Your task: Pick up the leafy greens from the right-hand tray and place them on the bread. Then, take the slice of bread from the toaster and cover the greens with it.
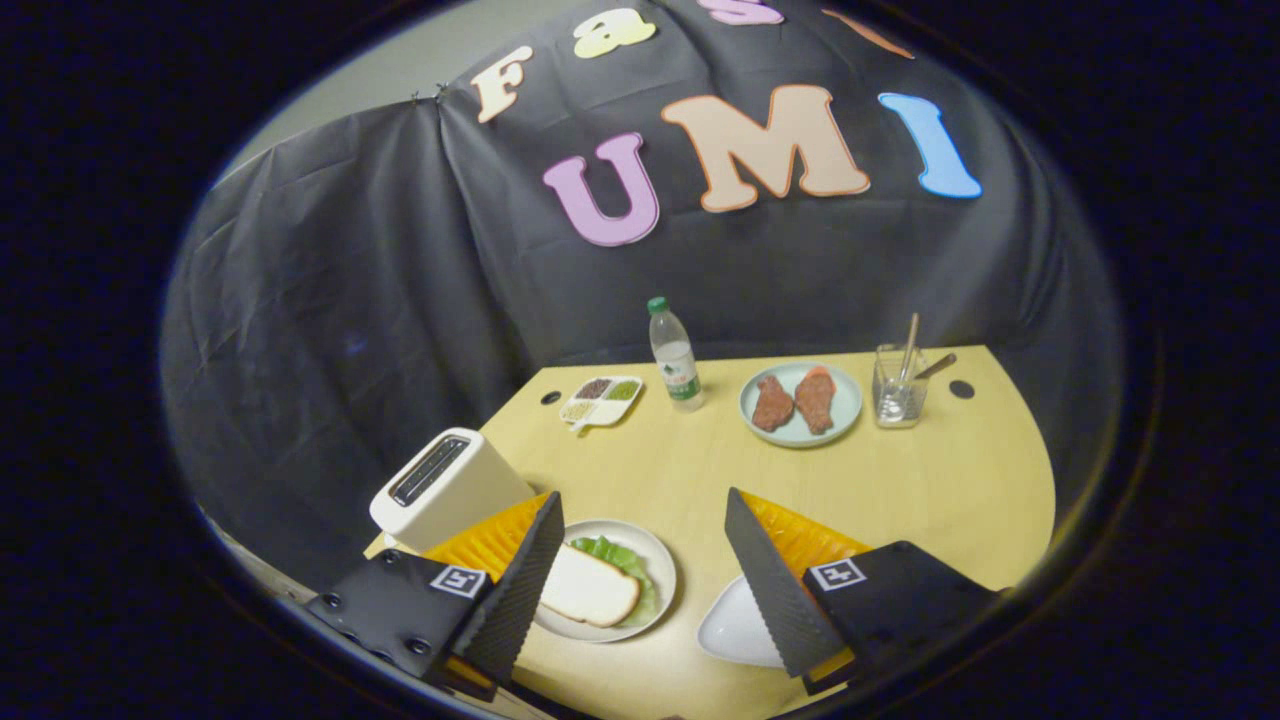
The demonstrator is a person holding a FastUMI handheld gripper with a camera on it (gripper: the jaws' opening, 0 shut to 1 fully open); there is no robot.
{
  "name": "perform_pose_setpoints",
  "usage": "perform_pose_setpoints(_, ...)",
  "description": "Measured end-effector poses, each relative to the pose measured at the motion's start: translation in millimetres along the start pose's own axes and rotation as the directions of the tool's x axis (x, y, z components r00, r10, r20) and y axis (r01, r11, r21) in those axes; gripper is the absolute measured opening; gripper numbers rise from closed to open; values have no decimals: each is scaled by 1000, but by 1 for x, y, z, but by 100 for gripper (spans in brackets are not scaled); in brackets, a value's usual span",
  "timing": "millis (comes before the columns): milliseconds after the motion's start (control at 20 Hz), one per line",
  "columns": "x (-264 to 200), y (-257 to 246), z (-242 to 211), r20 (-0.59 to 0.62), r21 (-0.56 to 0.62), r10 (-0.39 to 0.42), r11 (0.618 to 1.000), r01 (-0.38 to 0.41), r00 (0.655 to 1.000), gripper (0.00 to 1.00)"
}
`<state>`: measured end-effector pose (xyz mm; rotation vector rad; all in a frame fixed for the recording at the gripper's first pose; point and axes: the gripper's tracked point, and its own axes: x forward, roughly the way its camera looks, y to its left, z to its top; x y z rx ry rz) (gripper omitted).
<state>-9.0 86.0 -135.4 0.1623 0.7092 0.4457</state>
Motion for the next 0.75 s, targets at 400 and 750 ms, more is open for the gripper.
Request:
perform_pose_setpoints(400, -46, -21, 62, 236, -83, -140, 983, 164, 962, 100)
perform_pose_setpoints(750, -74, -35, 88, 405, -61, -229, 959, 276, 885, 100)
